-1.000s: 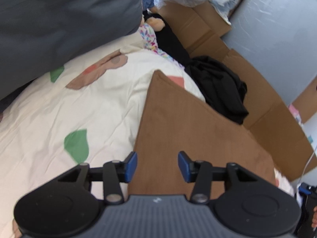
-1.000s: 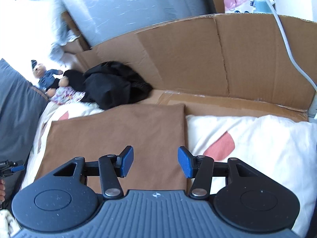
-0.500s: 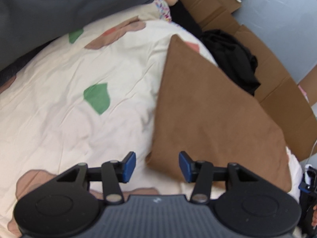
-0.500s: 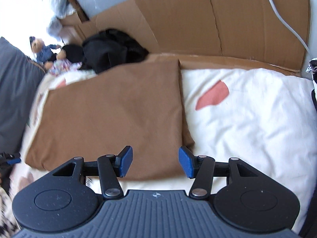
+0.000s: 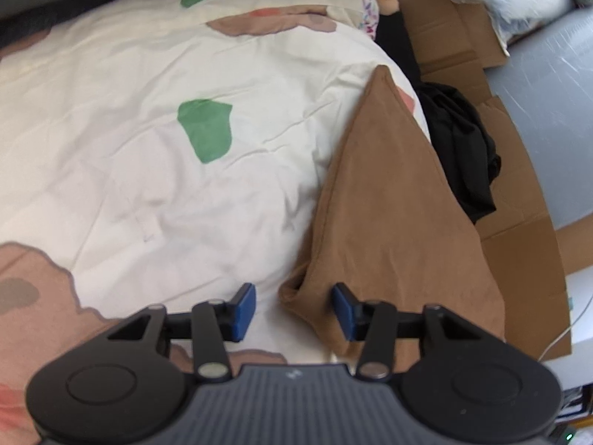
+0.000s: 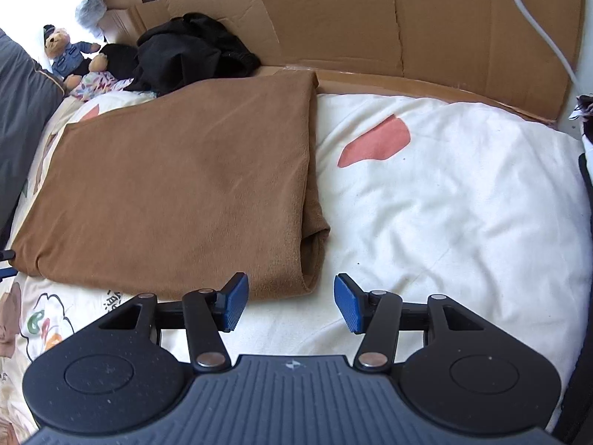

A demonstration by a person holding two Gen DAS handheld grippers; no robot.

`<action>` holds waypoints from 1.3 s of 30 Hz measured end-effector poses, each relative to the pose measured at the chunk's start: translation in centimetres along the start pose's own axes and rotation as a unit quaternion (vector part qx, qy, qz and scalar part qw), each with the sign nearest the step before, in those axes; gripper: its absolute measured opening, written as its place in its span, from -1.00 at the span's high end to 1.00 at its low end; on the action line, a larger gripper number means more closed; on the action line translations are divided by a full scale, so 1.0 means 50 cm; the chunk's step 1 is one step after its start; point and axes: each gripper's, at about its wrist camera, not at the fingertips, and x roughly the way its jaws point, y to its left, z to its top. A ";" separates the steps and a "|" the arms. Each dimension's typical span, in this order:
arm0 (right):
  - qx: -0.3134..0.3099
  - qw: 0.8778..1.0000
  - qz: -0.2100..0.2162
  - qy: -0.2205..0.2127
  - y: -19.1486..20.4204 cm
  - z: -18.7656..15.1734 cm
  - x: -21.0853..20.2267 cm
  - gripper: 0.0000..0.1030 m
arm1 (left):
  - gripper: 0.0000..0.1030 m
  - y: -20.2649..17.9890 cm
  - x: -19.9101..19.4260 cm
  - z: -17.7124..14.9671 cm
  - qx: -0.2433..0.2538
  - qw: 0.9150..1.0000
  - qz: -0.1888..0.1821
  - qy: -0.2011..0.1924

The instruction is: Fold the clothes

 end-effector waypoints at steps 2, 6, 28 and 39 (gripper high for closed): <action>-0.007 1.000 0.000 0.005 0.005 -0.001 0.008 -0.06 | 0.49 0.004 0.006 0.001 -0.007 1.000 -0.007 0.001; -0.029 1.000 0.002 0.009 0.018 0.001 0.020 0.43 | 0.82 -0.007 0.002 0.003 0.011 1.000 0.016 -0.009; 0.016 0.999 -0.021 0.023 -0.025 0.005 0.014 0.81 | 0.46 0.007 -0.015 0.010 0.029 0.998 0.050 -0.013; 0.166 0.985 0.046 -0.024 -0.088 -0.036 -0.030 0.17 | 0.21 0.033 -0.042 0.003 -0.018 0.999 0.001 -0.027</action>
